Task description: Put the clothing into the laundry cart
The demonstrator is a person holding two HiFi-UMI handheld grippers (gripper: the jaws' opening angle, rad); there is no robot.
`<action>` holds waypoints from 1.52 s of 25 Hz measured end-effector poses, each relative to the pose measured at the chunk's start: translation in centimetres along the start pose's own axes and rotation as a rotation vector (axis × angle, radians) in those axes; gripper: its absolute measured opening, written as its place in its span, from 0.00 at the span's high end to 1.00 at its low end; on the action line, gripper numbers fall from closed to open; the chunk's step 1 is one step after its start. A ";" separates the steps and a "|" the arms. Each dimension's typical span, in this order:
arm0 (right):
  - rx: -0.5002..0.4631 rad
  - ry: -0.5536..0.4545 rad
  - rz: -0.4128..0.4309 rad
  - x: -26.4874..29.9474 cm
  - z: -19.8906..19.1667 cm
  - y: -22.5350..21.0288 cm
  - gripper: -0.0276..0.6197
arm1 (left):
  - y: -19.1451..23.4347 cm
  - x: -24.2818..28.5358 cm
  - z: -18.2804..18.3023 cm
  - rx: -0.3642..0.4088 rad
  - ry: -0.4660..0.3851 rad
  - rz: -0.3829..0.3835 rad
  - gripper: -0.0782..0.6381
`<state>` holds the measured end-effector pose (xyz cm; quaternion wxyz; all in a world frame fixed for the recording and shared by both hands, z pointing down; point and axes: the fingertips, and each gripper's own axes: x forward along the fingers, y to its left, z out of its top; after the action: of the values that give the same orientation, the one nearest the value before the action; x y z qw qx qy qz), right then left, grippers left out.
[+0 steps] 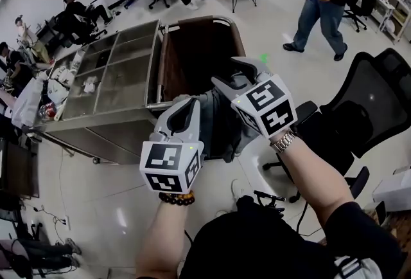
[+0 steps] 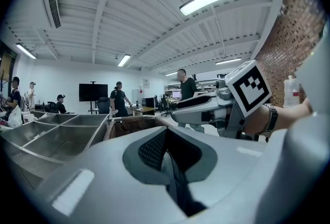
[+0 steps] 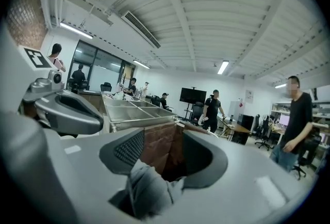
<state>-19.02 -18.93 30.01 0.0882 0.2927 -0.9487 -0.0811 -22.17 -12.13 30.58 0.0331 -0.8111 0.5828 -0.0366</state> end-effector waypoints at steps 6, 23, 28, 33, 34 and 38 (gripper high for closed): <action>-0.003 -0.063 -0.028 -3.9 0.0 4.5 0.70 | -2.1 -3.7 0.0 0.001 -0.008 -0.018 0.89; 0.002 -0.130 -0.058 -9.8 -0.6 11.4 0.88 | -5.2 -7.9 -0.9 0.010 -0.020 -0.051 0.89; 0.003 -0.127 -0.032 -10.4 -1.4 10.5 0.91 | -6.2 -6.9 -1.5 0.004 -0.015 -0.017 0.89; 0.015 -0.142 0.000 -10.9 -2.5 8.9 0.95 | -7.4 -5.4 -2.3 -0.001 -0.027 0.013 0.89; 0.017 -0.143 0.004 -11.0 -2.8 8.7 0.95 | -7.7 -5.2 -2.5 0.001 -0.032 0.014 0.89; 0.020 -0.139 0.009 -11.4 -3.4 8.8 0.96 | -8.5 -5.1 -3.0 0.004 -0.039 0.009 0.89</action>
<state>-13.81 -5.64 33.79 0.0195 0.2832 -0.9545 -0.0916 -16.06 -4.64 34.32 0.0462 -0.8089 0.5857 -0.0217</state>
